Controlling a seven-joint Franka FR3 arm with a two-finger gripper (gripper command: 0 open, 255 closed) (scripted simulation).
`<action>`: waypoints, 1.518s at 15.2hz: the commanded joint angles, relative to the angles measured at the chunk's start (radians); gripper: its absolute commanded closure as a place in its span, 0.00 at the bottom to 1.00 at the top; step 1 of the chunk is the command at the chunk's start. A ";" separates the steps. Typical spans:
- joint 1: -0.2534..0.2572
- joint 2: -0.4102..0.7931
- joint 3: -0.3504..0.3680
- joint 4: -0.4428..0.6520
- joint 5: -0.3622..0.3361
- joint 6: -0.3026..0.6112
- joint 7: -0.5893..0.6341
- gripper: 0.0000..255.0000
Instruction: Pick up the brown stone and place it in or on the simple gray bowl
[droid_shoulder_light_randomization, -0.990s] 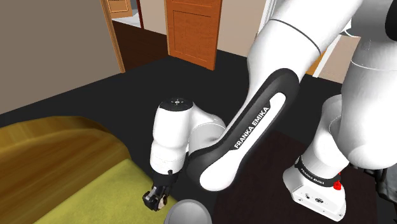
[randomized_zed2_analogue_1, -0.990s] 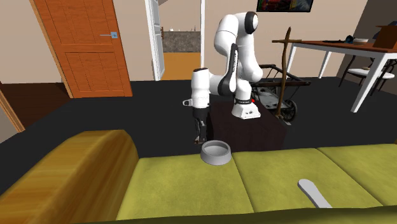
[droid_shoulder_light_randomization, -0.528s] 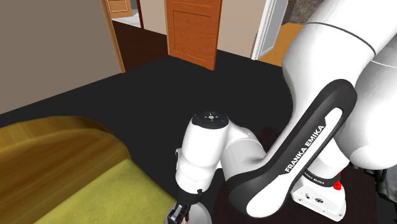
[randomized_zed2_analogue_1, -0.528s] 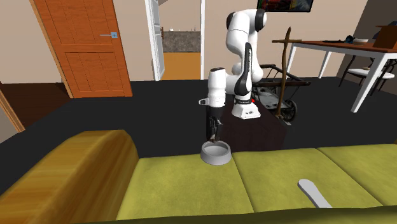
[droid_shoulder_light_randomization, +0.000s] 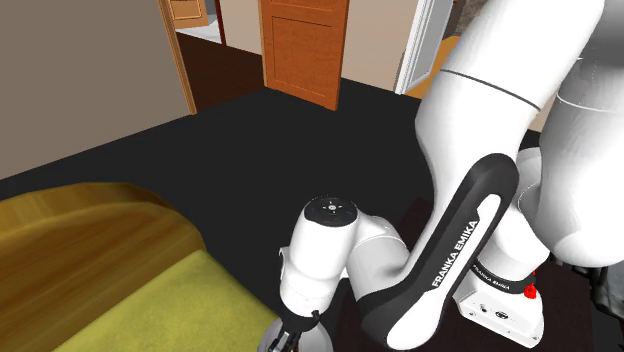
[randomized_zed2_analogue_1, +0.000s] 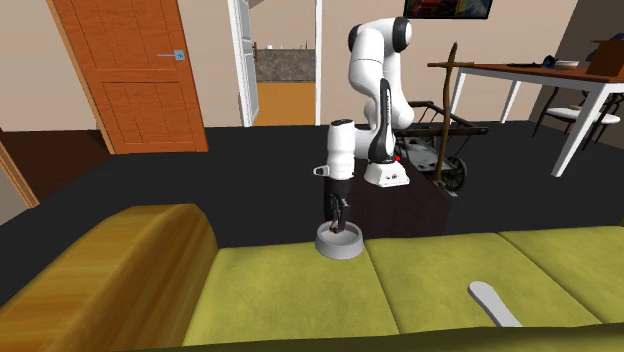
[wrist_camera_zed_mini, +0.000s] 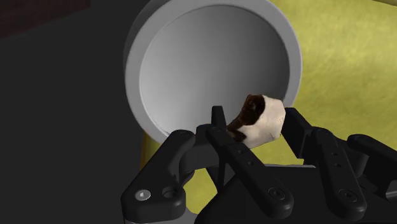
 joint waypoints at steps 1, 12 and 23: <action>0.021 0.029 -0.022 0.001 -0.024 0.029 0.016 1.00; 0.052 0.073 -0.059 0.007 -0.050 0.066 0.030 0.00; -0.095 -0.100 0.101 -0.037 0.106 -0.060 -0.081 0.00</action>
